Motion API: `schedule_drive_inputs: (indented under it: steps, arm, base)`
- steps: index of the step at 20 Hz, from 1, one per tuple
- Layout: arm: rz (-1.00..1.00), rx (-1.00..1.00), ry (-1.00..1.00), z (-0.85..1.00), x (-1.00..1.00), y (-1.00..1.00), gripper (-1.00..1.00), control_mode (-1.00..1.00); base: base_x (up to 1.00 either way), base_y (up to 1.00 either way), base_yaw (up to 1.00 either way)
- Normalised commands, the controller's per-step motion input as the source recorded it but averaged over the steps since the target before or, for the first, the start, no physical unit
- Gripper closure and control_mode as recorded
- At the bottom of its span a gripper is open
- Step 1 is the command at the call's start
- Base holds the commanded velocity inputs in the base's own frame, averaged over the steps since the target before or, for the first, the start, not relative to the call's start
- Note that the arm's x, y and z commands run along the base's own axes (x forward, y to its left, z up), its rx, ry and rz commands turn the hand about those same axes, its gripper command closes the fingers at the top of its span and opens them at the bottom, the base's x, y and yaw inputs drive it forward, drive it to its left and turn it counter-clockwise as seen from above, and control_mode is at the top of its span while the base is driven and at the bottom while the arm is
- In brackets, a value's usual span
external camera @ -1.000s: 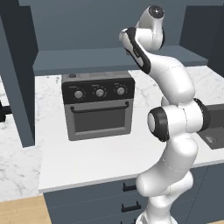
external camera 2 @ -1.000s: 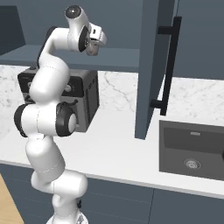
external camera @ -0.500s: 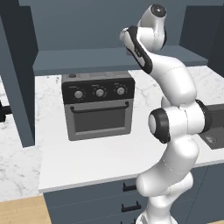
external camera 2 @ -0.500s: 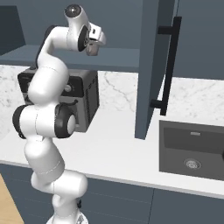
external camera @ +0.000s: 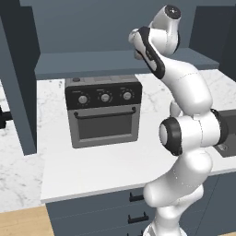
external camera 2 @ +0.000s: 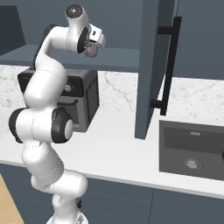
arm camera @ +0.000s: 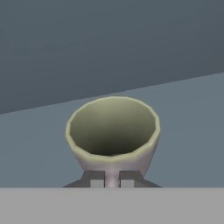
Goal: Gather all objects into one cabinet and sort the glasses and bowls to opposite sides.
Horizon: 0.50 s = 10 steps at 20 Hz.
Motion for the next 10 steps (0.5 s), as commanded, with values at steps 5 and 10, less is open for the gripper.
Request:
schedule_drive_inputs:
  steps: [5, 10]
  arm:
    - [0.00, 0.05, 0.00, -0.05, 0.00, -0.04, 1.00, -1.00]
    - [0.00, 0.02, 0.00, 0.00, -0.06, -0.01, 1.00, -1.00]
  base:
    - [0.00, 0.00, 0.00]
    - [0.00, 0.00, 0.00]
